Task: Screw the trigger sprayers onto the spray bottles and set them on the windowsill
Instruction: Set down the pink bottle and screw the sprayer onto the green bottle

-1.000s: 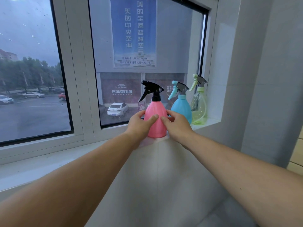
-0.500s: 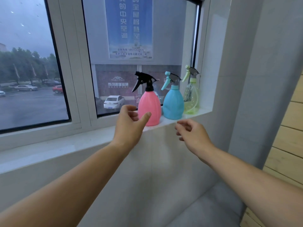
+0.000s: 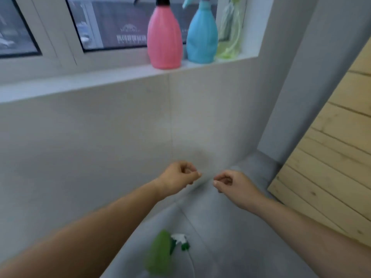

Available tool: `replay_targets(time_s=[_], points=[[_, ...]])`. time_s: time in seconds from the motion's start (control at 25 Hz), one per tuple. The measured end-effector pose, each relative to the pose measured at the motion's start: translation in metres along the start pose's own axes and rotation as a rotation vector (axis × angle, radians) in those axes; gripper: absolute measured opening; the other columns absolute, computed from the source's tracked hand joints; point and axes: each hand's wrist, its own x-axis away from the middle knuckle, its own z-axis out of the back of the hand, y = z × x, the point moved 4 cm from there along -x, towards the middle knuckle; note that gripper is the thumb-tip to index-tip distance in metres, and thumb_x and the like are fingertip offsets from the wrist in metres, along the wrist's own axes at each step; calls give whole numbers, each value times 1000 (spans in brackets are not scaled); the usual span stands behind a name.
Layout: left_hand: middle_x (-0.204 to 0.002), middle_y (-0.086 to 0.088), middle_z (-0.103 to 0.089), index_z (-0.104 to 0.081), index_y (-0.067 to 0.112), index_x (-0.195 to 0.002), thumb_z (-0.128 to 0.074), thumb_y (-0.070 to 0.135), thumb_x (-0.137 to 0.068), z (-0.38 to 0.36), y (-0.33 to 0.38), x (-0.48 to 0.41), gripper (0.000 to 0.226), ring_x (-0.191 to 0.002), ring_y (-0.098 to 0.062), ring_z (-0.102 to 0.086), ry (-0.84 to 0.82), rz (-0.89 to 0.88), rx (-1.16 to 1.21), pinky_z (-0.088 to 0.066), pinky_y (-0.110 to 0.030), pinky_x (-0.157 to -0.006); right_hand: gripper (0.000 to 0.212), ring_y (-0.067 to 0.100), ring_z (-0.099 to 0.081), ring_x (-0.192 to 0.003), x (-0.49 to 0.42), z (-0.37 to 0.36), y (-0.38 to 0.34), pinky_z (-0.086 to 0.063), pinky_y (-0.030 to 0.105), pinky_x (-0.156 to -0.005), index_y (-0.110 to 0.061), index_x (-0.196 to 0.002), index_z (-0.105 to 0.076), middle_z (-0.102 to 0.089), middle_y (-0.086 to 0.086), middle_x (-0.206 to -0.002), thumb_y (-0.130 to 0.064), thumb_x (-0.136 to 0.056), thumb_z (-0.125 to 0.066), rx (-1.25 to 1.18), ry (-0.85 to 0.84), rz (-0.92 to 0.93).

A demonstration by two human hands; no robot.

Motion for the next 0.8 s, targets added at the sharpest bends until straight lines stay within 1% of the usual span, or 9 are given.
replay_targets(time_s=[0.08,0.16,0.24,0.32,0.44,0.52,0.6,0.72,0.8], points=[[-102,-12,-70,-66,12,-104,-74,35,-92,-16,-60,-3,27,-83,-19,-65,-40,179,-73,-52,-32,-74,6,12,-66,-75,9,-31,37,-53,28,-74,-25,-83,-67,-67,-10,-75,-29,-83,-71,42,-75,-65],[-117,-11,-65,-64,10,-120,-75,42,-90,-26,-119,0,45,-93,-22,-59,-36,337,-138,-46,-32,-78,14,11,-65,-79,14,-66,74,-49,22,-72,-22,-90,-68,-67,-9,-82,-34,-83,-70,55,-157,-152],[-132,-13,-57,-55,8,-135,-75,45,-89,-34,-170,7,63,-101,-23,-54,-2,467,-190,-42,-31,-82,26,14,-65,-87,18,-102,106,-48,23,-78,-18,-100,-70,-70,-3,-94,-38,-83,-69,78,-238,-236],[-145,-16,-52,-46,6,-144,-75,46,-88,-39,-213,15,75,-111,-27,-55,16,575,-196,-43,-32,-85,37,17,-65,-94,20,-138,134,-47,24,-83,-16,-110,-69,-69,1,-103,-41,-82,-69,70,-301,-330],[-152,-19,-46,-37,6,-151,-74,50,-87,-47,-265,19,87,-130,-34,-54,3,699,-195,-46,-34,-89,52,19,-65,-95,17,-186,163,-45,22,-82,-14,-120,-66,-65,2,-101,-42,-77,-74,-24,-339,-436],[-153,-19,-45,-33,7,-153,-75,55,-84,-52,-288,16,94,-131,-34,-54,-12,741,-189,-46,-33,-86,59,15,-60,-96,9,-212,175,-42,21,-83,-14,-127,-62,-65,7,-113,-43,-77,-75,-29,-362,-448],[-150,-18,-48,-34,7,-153,-77,55,-82,-58,-304,12,95,-126,-32,-56,-31,759,-195,-46,-33,-84,65,14,-57,-99,0,-232,184,-41,20,-84,-14,-131,-60,-63,11,-126,-41,-75,-77,-33,-354,-463],[-140,-16,-54,-37,8,-149,-81,50,-78,-66,-322,9,94,-107,-24,-56,-65,767,-205,-46,-33,-80,71,23,-60,-112,-9,-254,198,-48,30,-97,-12,-134,-57,-57,14,-135,-41,-72,-79,-12,-317,-498],[-137,-15,-56,-38,8,-147,-84,48,-75,-70,-330,7,94,-107,-25,-57,-76,776,-196,-47,-33,-81,74,27,-59,-115,-10,-266,205,-49,33,-97,-12,-133,-56,-55,14,-135,-44,-71,-79,91,-317,-494]])
